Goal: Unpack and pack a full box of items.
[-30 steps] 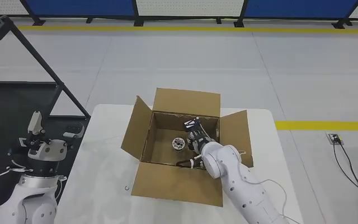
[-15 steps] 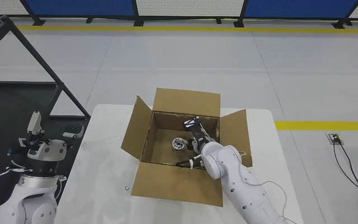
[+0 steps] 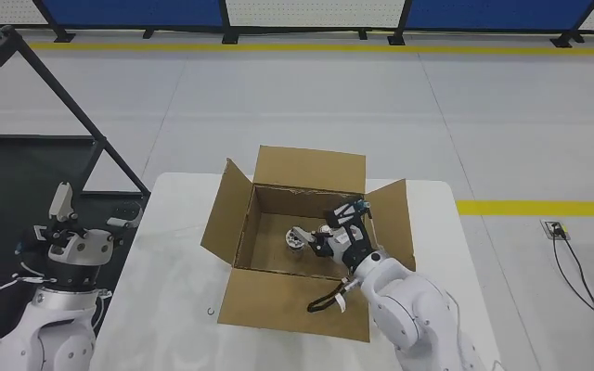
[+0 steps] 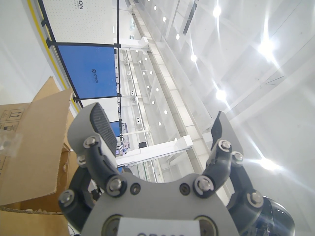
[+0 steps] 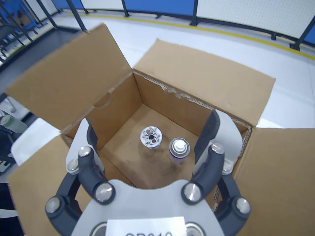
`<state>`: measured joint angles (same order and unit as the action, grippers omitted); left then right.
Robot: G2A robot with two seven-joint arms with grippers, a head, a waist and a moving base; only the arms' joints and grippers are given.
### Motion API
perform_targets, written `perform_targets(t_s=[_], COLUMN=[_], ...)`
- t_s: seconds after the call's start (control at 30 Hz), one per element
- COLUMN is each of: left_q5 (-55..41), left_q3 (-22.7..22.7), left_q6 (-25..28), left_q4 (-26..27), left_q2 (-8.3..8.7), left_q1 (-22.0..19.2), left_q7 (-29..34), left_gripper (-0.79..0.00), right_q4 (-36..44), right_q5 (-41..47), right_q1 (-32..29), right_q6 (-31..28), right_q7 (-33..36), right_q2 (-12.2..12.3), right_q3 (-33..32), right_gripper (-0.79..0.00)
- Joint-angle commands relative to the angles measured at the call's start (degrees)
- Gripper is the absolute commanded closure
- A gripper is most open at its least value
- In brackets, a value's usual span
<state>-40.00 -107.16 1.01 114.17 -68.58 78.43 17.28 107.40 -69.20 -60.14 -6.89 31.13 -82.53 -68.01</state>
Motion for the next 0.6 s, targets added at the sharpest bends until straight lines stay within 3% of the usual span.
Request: perform_targets(t_s=[0.0, 0.37, 0.57], left_q5=[1.36, 1.68, 3.87], left_q3=[-0.22, -0.10, 1.76], left_q6=[0.00, -0.39, -11.96], left_q4=[0.26, 0.01, -2.15], left_q2=[0.06, 0.08, 1.02], left_q1=[0.27, 0.35, -3.48], left_q7=[-0.15, -0.24, 5.79], left_gripper=[-0.785, -0.785, -0.785], right_q4=[0.84, 0.43, 0.73], right_q5=[0.44, 1.35, 13.99], right_q1=[-0.69, -0.96, -0.38], right_q6=[-0.73, -0.67, -1.98], right_q7=[-0.27, -0.30, 0.25], right_q2=[0.09, 0.07, 0.24], right_q3=[-0.27, -0.29, -5.50], right_gripper=[-0.785, -0.785, -0.785])
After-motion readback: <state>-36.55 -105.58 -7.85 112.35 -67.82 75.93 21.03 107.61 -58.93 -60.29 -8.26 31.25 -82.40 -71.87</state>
